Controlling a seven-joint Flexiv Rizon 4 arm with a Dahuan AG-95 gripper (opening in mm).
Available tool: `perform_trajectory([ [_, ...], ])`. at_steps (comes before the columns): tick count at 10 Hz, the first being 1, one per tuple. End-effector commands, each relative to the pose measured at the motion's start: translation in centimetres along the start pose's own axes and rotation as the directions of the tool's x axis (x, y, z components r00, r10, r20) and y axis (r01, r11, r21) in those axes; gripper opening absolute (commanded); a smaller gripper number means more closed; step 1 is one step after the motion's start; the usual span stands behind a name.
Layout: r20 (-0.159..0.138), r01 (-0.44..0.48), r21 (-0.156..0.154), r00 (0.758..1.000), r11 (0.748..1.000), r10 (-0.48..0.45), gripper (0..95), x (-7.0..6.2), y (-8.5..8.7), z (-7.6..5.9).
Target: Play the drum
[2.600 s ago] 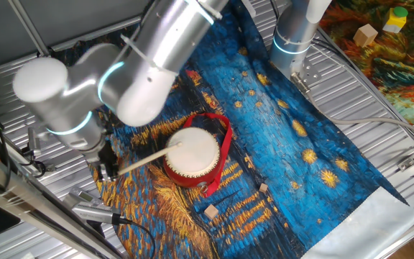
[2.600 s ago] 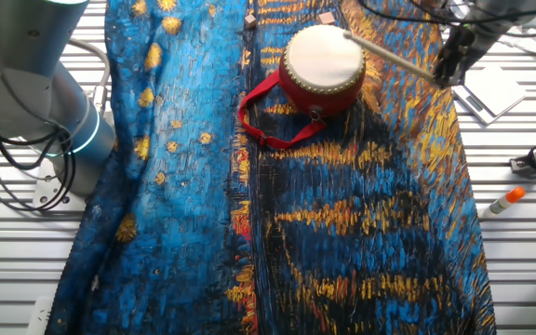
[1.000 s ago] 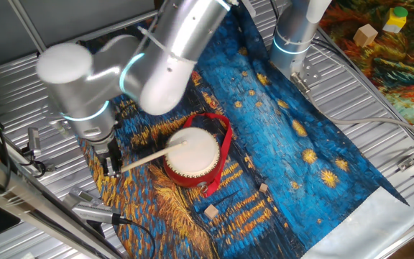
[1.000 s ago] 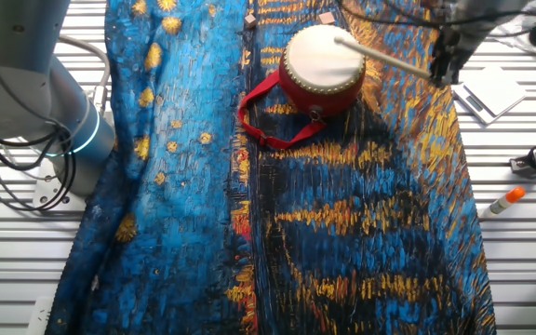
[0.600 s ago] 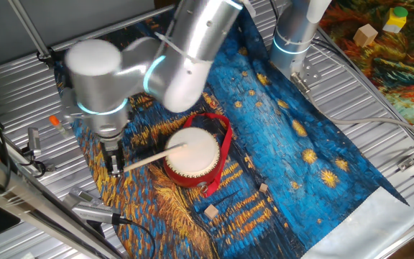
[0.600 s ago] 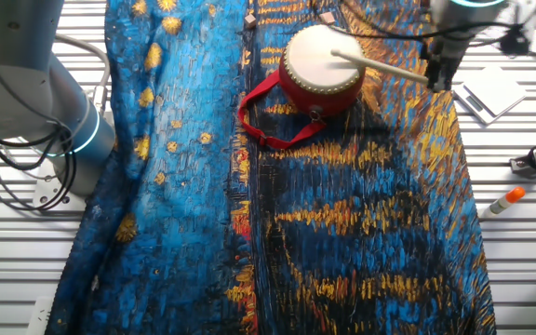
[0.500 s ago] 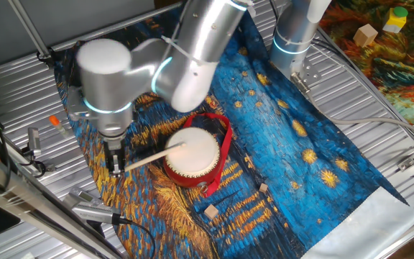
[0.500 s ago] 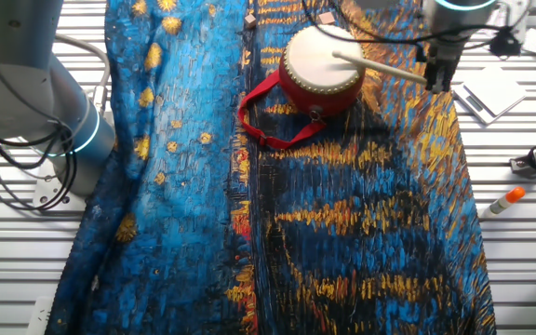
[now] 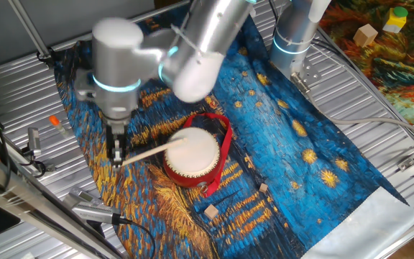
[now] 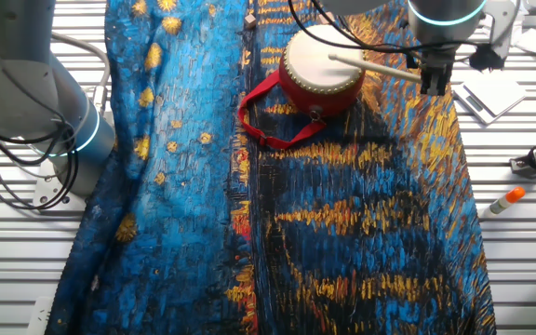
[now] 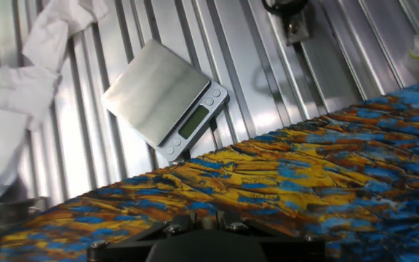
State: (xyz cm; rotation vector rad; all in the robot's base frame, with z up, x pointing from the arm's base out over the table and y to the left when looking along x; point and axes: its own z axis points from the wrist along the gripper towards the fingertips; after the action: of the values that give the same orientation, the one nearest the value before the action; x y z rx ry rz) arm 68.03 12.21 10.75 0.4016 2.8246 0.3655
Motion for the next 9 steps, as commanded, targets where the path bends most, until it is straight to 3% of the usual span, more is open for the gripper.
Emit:
perform_trajectory([
  [1, -0.176, -0.015, 0.005, 0.984, 1.000, 0.016, 0.0, -0.27, 0.37, -0.90],
  [6, -0.161, 0.005, 0.063, 0.987, 0.998, 0.005, 0.0, -0.43, 0.45, -0.86],
  [9, -0.159, 0.008, 0.081, 0.987, 0.997, 0.005, 0.0, -0.43, 0.44, -0.85],
])
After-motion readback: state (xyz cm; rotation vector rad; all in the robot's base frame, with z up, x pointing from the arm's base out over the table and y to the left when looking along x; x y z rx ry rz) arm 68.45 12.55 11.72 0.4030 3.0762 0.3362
